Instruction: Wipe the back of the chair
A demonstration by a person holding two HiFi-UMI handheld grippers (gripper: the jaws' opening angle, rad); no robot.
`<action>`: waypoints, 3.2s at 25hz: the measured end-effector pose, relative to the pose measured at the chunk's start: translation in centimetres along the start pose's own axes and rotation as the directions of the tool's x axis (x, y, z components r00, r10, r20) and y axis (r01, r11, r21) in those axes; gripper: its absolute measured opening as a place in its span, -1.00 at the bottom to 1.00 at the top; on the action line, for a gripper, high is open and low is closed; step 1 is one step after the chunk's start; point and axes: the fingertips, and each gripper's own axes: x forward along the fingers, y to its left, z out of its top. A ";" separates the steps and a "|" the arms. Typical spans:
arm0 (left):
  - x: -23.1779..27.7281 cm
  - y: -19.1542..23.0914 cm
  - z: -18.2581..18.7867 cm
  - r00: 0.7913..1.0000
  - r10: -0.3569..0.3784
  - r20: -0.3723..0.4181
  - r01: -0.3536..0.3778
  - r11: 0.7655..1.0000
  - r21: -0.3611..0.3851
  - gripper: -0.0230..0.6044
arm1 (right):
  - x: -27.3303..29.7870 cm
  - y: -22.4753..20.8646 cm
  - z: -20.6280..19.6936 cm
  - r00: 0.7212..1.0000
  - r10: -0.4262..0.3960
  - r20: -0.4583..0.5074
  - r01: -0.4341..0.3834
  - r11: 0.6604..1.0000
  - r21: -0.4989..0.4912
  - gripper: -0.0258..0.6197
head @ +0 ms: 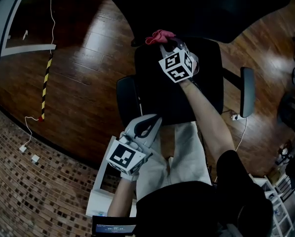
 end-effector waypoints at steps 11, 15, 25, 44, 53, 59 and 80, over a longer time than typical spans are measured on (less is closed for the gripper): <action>5.5 -3.1 0.1 0.997 -0.049 -0.054 0.051 0.999 0.021 -0.95 | -4.7 -12.2 -10.1 0.983 -0.151 -0.107 0.166 0.974 0.152 -0.78; 6.7 -4.1 0.1 0.994 -0.069 -0.080 0.071 0.997 0.030 -0.95 | -6.8 -15.3 -12.8 0.967 -0.202 -0.155 0.231 0.951 0.204 -0.78; 8.8 -5.9 0.7 0.988 -0.121 -0.091 0.128 0.989 0.070 -0.95 | -11.7 -20.2 -15.6 0.942 -0.286 -0.177 0.332 0.870 0.365 -0.78; 7.7 -7.3 0.8 0.992 -0.116 -0.053 0.120 0.990 0.077 -0.95 | -15.7 -23.8 -8.2 0.928 -0.367 -0.066 0.370 0.881 0.297 -0.78; 4.6 -4.6 2.6 0.997 -0.076 0.014 0.075 0.993 0.091 -0.95 | -11.0 -15.4 2.0 0.973 -0.224 0.049 0.212 0.961 0.178 -0.78; 0.6 -2.3 1.5 0.998 -0.029 0.052 0.026 0.998 0.056 -0.95 | -7.6 -7.2 7.4 0.990 -0.083 0.110 0.074 0.994 0.085 -0.78; -7.1 3.8 1.6 0.991 0.096 0.095 -0.095 0.995 -0.016 -0.95 | -4.1 3.7 20.9 0.947 0.114 0.300 -0.119 0.993 -0.001 -0.78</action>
